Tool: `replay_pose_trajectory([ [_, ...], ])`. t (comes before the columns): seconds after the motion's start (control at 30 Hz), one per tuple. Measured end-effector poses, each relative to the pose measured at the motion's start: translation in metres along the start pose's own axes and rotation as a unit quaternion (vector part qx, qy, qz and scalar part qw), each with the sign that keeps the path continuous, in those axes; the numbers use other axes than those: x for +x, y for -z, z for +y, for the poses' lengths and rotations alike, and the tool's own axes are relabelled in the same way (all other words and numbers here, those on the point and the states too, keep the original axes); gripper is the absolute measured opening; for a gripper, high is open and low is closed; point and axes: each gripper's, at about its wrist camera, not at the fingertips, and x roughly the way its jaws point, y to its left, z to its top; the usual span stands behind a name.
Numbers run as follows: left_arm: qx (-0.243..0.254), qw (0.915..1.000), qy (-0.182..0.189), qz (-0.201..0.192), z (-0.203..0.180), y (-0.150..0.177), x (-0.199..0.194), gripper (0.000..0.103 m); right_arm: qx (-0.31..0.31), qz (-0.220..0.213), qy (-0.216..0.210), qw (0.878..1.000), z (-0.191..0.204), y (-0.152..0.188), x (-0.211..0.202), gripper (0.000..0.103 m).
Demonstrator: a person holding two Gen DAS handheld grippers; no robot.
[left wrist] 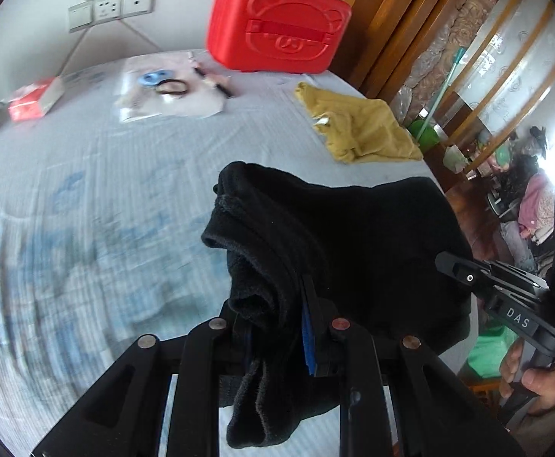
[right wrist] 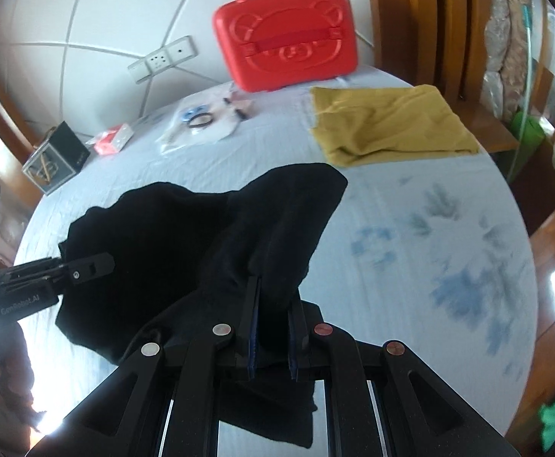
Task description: Fold clothes
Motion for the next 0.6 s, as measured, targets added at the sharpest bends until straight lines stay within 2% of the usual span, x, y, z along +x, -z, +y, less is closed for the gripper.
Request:
replay_pose_trajectory([
  [0.2, -0.031, 0.9994, -0.013, -0.004, -0.064, -0.045, 0.057, 0.019, -0.031, 0.008, -0.024, 0.999, -0.091, -0.055, 0.012, 0.011],
  [0.3, -0.040, 0.9990, -0.016, -0.007, -0.096, -0.080, 0.080, 0.019, -0.044, 0.003, -0.035, 0.998, -0.136, -0.092, 0.013, 0.011],
  [0.4, -0.026, 0.9991, -0.026, -0.021, -0.123, -0.122, 0.101, 0.019, -0.056, -0.015, -0.036, 0.998, -0.172, -0.135, 0.016, 0.011],
  [0.6, -0.019, 0.9978, -0.054, -0.032, -0.149, -0.198, 0.157, 0.020, -0.059, -0.039, -0.041, 0.997, -0.226, -0.207, 0.046, 0.011],
])
